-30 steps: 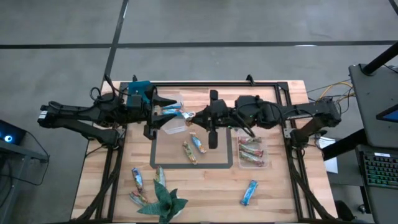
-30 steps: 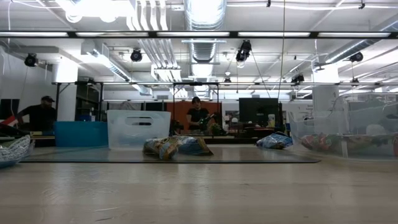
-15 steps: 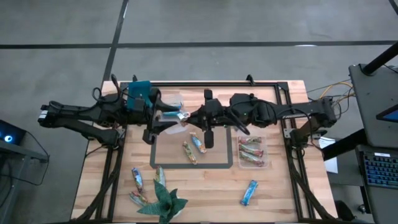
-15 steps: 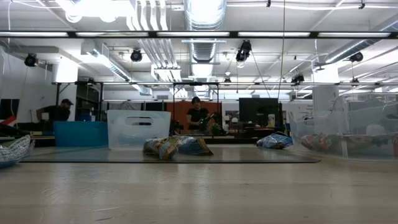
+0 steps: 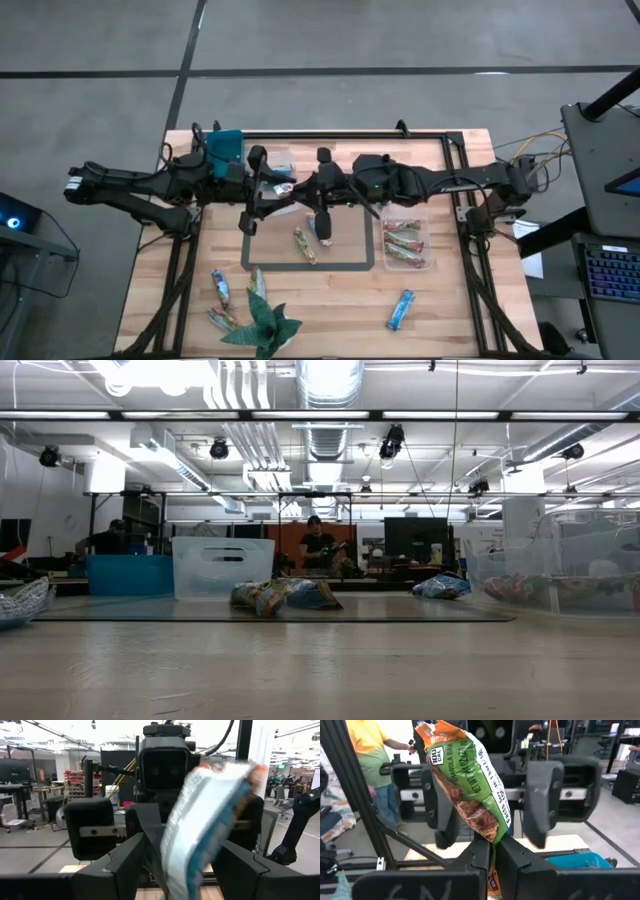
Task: Pick and place Granola Bars by type
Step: Put the yellow granola bar into the left transparent bin
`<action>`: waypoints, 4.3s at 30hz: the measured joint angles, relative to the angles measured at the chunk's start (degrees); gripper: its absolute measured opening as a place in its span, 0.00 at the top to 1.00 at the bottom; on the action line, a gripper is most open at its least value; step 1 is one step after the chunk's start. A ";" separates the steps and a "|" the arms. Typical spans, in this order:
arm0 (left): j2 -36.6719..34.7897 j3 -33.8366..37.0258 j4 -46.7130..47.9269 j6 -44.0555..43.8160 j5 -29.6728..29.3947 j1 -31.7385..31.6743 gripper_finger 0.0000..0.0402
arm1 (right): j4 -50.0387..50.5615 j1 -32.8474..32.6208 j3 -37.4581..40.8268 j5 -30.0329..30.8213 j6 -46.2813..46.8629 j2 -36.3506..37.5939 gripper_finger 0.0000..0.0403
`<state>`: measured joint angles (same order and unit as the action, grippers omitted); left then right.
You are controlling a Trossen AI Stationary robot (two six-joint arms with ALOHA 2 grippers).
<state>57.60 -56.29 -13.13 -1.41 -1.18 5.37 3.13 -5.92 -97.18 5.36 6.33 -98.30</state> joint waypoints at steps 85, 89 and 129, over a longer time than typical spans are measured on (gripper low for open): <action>28.83 -19.14 63.97 6.34 -8.15 -21.34 0.96 | 31.11 -13.96 5.57 3.70 -0.96 26.19 0.61; 28.61 -11.91 59.11 6.36 -5.87 -23.09 0.96 | 30.98 -14.75 5.57 3.75 -1.00 26.19 0.62; 40.53 -1.73 42.50 15.23 3.21 -30.12 0.96 | 31.02 -14.95 5.59 8.31 1.89 26.10 0.65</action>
<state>98.13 -58.02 29.36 13.82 2.03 -24.75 34.15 -20.86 -91.59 13.67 8.22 -72.20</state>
